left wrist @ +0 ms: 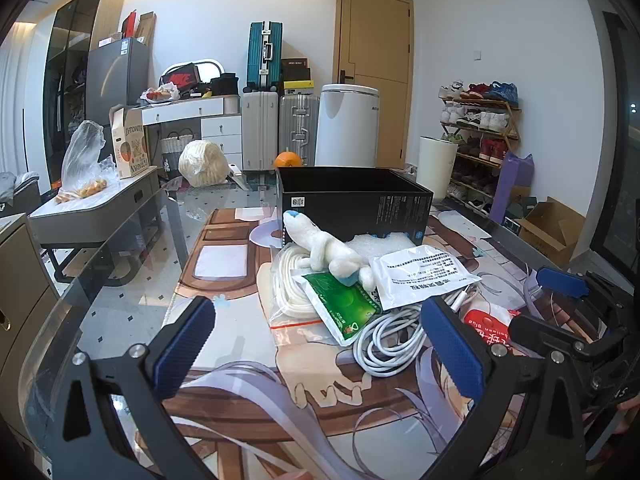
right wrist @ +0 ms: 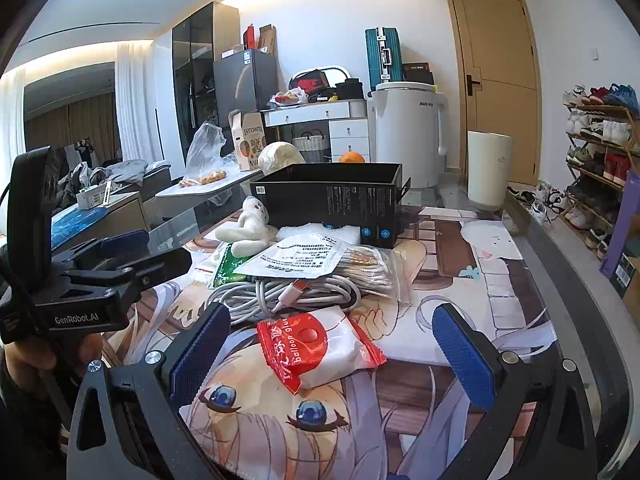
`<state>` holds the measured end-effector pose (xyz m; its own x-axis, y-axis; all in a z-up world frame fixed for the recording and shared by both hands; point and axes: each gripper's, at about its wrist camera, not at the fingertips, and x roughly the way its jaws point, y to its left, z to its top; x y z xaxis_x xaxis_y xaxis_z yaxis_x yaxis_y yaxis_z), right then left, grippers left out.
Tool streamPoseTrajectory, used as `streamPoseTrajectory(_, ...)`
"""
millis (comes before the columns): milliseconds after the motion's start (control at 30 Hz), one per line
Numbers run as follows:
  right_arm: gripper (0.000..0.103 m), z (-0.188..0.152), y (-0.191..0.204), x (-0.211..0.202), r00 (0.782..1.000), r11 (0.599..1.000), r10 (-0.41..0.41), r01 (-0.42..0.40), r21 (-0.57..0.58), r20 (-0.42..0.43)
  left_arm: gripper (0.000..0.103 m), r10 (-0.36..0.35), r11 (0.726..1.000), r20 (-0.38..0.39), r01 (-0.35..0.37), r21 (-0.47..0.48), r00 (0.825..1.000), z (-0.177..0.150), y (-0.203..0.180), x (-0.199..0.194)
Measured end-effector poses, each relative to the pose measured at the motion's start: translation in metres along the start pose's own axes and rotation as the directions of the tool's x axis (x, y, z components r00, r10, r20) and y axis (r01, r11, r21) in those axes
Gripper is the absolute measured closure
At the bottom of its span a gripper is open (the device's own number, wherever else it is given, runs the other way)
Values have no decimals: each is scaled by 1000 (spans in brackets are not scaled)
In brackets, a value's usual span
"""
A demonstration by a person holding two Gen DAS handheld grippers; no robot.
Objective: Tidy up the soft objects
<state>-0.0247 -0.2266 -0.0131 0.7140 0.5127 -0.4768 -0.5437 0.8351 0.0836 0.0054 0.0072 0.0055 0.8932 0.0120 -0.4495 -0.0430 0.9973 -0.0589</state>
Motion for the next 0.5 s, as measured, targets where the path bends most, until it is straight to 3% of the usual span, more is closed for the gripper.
streamPoseTrajectory(500, 1, 6, -3, 3, 1000, 1000, -16, 16, -8, -24, 0, 3, 1000, 0, -3, 0, 1000, 1, 1, 2)
